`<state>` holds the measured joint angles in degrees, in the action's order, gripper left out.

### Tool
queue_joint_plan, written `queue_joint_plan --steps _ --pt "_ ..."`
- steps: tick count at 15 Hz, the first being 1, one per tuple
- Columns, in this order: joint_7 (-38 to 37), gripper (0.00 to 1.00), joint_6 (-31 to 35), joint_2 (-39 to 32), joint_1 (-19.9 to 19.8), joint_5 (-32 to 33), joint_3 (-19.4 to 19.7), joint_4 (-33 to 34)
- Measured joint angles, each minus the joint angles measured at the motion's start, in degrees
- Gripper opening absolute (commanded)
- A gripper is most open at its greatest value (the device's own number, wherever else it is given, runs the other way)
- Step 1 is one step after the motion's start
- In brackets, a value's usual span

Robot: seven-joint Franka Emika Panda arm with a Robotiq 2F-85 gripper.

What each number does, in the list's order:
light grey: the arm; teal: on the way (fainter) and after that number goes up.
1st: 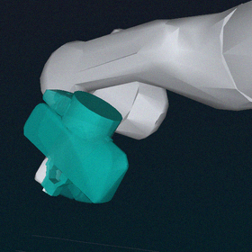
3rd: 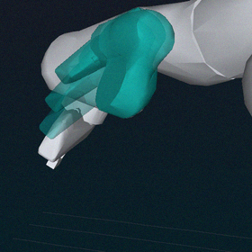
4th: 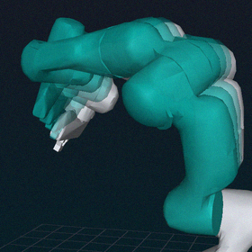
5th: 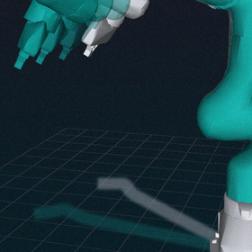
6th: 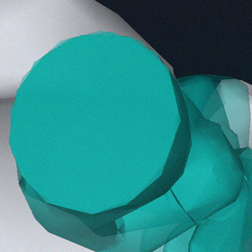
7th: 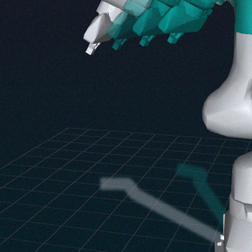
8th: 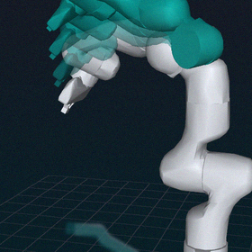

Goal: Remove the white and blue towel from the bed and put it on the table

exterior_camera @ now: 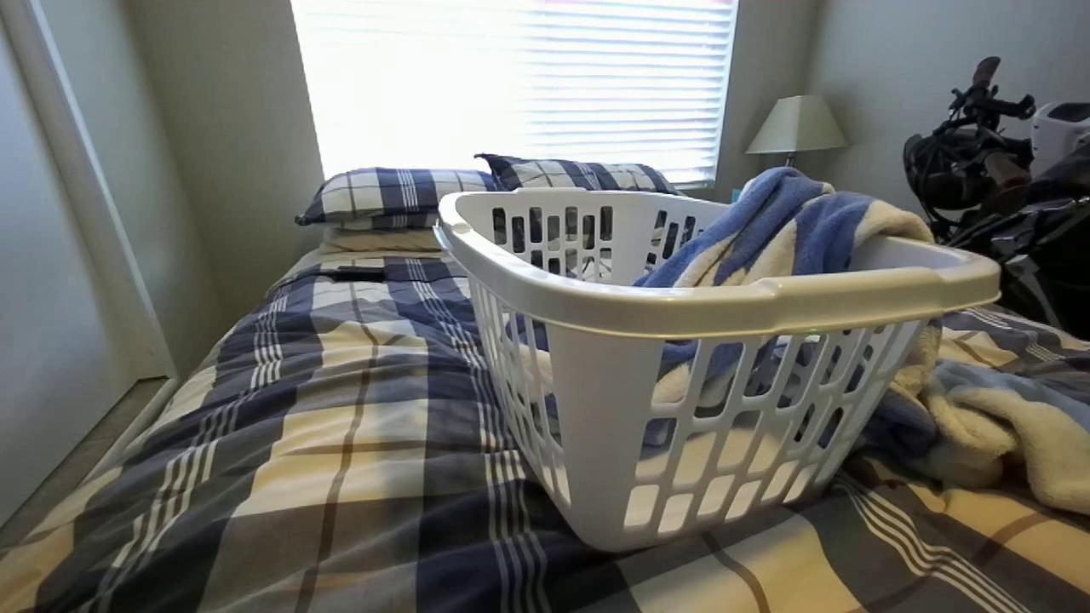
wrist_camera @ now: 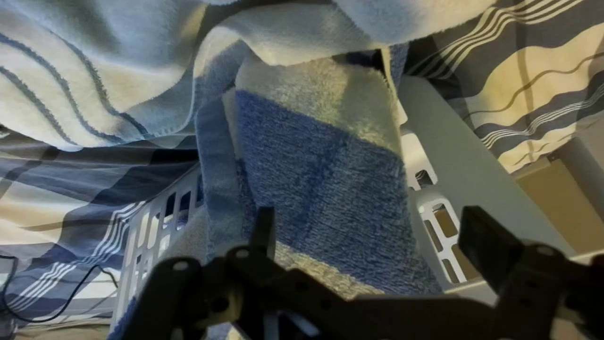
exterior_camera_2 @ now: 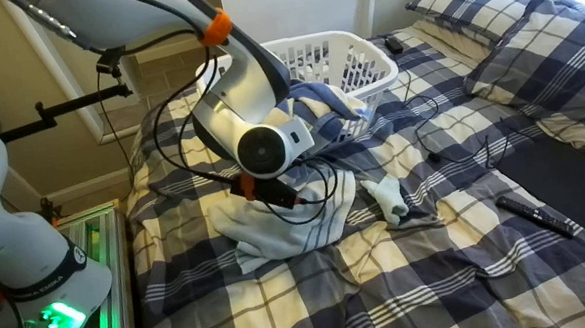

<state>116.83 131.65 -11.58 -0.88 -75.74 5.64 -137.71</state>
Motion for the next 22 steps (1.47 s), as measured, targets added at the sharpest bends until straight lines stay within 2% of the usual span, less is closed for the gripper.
queue_joint_plan --steps 6,7,8,13,18,20,22 --pt "5.4 1.00 0.0 -8.0 -0.2 -9.6 -1.4 5.3" --pt "5.6 0.75 0.0 -9.2 -0.2 -10.3 -1.7 6.2" --pt "5.6 0.74 0.0 -10.3 -0.2 -10.9 -2.1 6.9" --pt "5.6 0.38 -1.1 -13.7 0.4 -11.1 -3.3 8.2" --pt "4.3 0.03 -2.4 -12.8 0.3 -9.6 -3.0 8.2" --pt "2.7 0.00 -3.5 -11.7 0.2 -7.2 -2.7 8.0" --pt "0.5 0.02 -5.0 -10.1 -0.1 -4.3 -2.3 7.6"
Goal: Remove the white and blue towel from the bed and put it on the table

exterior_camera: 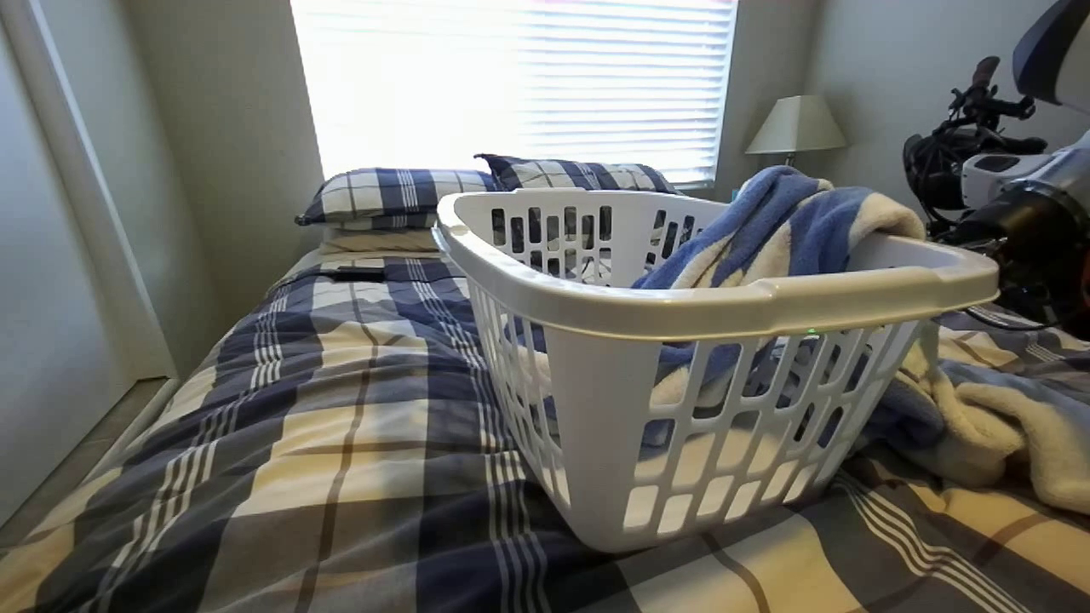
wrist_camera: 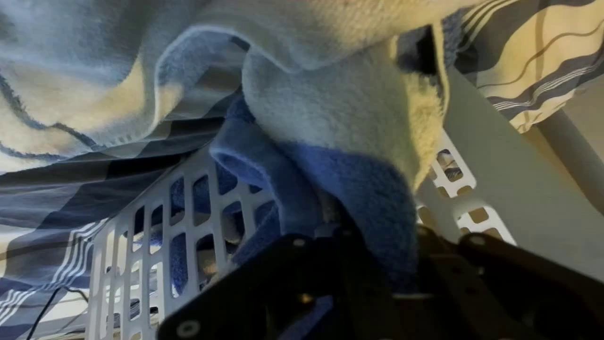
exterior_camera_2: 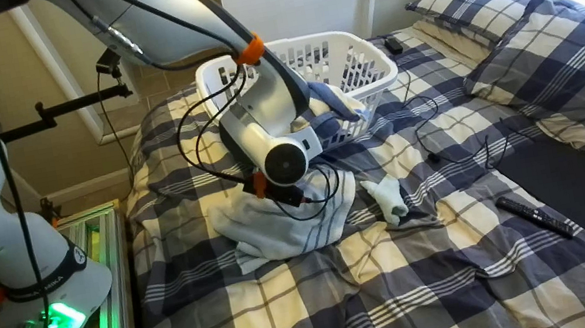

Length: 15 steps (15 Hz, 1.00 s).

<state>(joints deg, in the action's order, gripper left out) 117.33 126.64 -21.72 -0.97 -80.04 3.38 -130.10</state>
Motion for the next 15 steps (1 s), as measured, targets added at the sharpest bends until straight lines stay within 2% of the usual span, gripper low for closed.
queue_joint_plan --steps 6,11,15 --pt "-5.9 0.03 -3.4 7.6 -1.5 9.4 1.6 -1.1" --pt "-7.4 0.03 -5.4 18.3 -1.9 10.9 1.5 0.1" --pt "-7.2 0.03 -5.8 24.0 -0.9 11.0 -0.5 3.1"
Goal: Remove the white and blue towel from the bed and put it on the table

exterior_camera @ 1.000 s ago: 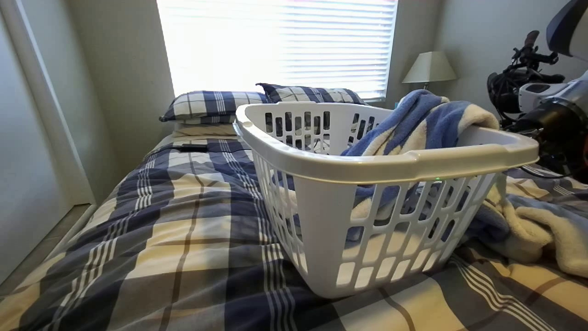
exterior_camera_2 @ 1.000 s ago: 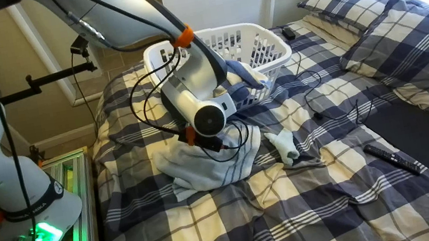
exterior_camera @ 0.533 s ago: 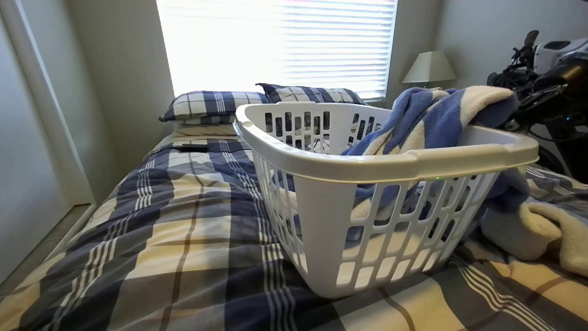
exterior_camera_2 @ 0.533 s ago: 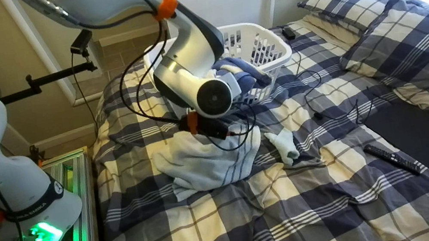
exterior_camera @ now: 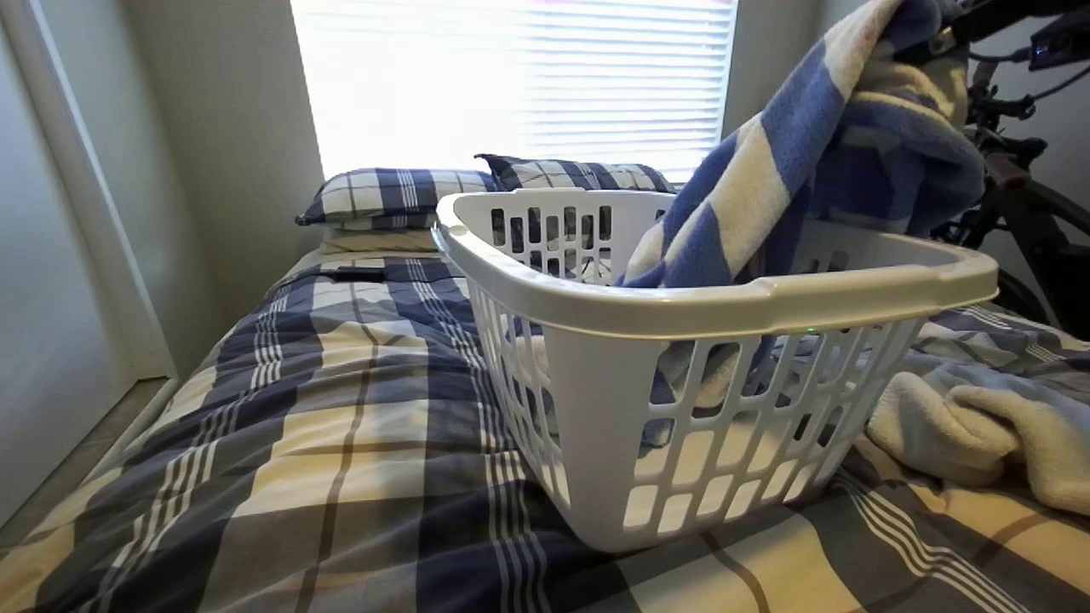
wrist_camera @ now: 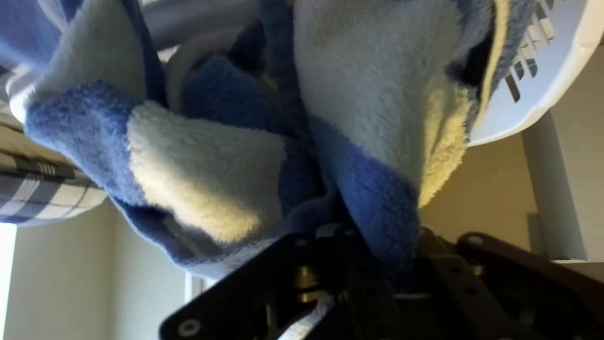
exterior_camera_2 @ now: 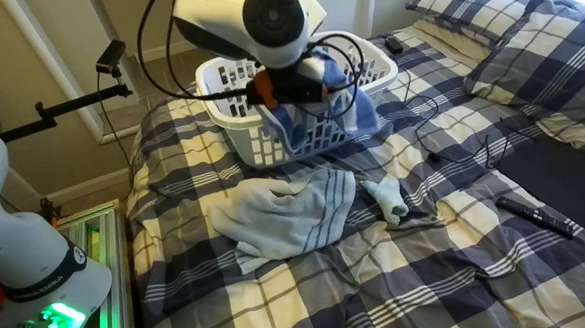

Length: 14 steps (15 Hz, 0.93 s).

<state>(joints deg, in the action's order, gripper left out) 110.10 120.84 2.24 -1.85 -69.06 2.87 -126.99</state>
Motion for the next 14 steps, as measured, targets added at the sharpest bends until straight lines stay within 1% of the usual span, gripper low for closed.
queue_joint_plan --steps 4,7,11,14 --pt "2.2 0.03 0.7 1.4 2.8 -0.5 -3.5 5.2" --pt "5.7 0.03 2.2 0.4 5.5 -3.8 -6.3 9.1" --pt "10.6 0.03 2.8 -3.8 8.3 -7.3 -9.3 15.2" --pt "10.8 0.03 1.6 -8.7 9.1 -7.4 -10.2 19.3"
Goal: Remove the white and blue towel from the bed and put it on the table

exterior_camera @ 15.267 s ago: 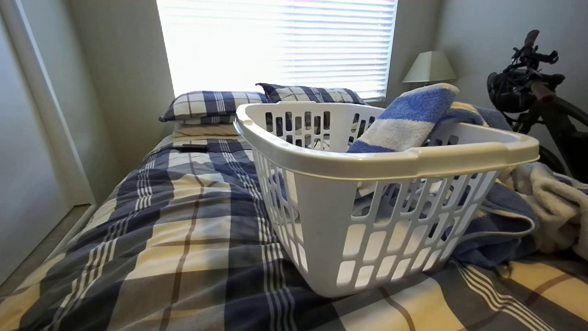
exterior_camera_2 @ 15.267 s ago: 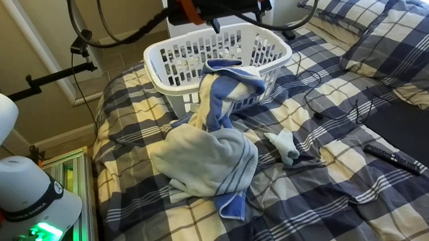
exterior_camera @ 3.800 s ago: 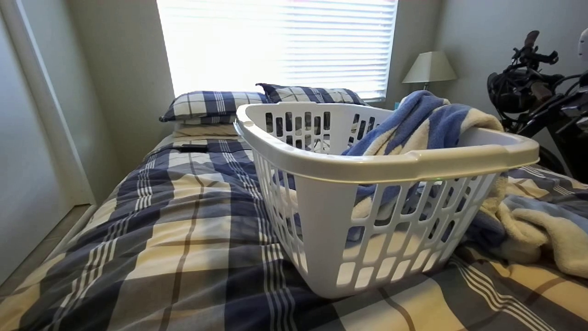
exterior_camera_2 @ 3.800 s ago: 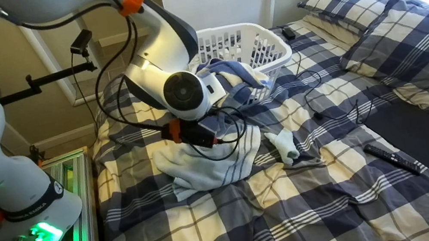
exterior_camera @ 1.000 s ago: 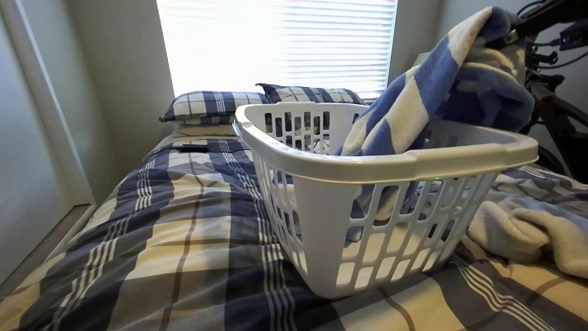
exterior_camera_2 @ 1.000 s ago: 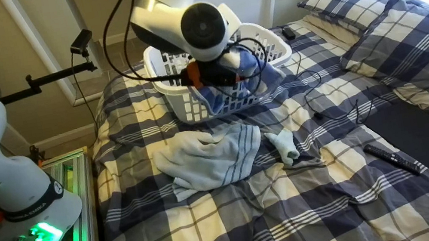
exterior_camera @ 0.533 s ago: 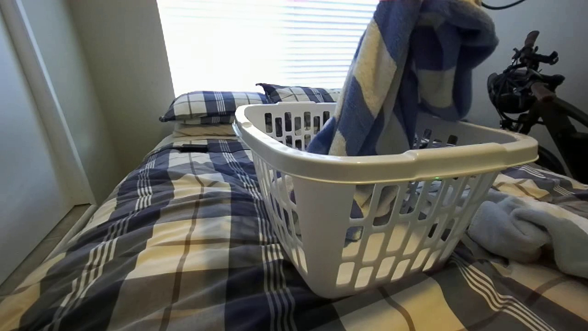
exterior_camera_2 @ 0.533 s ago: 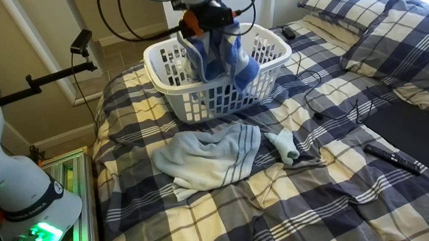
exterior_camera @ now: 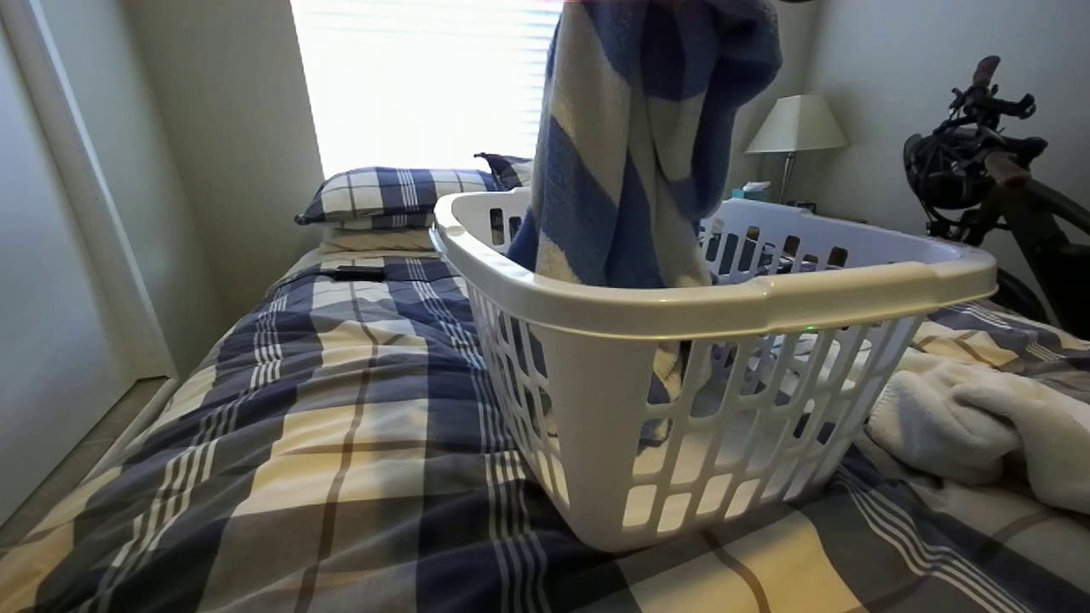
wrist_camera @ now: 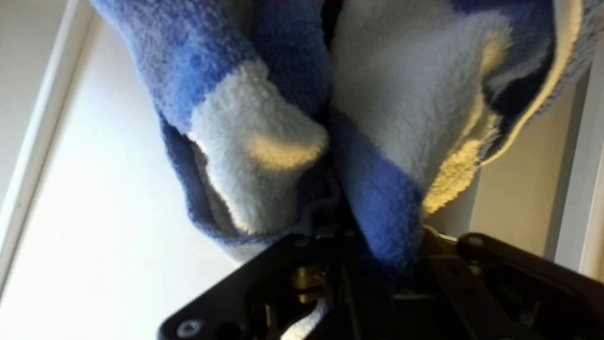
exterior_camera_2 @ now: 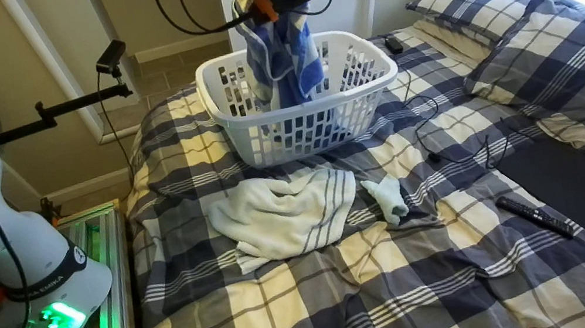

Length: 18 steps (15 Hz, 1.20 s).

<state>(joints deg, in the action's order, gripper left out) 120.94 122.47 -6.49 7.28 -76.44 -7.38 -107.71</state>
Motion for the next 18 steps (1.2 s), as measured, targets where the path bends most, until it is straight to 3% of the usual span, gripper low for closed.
queue_joint_plan --steps 1,2,3,7,11,13,18 --pt "0.0 0.03 -0.5 -1.7 0.0 0.0 0.0 0.9" --pt "-0.1 0.39 -0.8 -3.4 -0.1 0.2 0.1 1.6" --pt "-0.4 0.40 -1.0 -5.1 -0.2 0.6 0.2 2.2" --pt "-3.1 0.67 -1.0 -10.0 -0.5 6.0 1.4 3.9" --pt "-9.4 0.95 -1.0 -9.7 -0.4 15.1 1.8 4.8" --pt "-12.9 1.00 -1.0 -7.9 -0.1 22.5 1.8 4.8" --pt "-22.2 1.00 -0.6 -0.4 0.0 41.0 1.9 3.8"
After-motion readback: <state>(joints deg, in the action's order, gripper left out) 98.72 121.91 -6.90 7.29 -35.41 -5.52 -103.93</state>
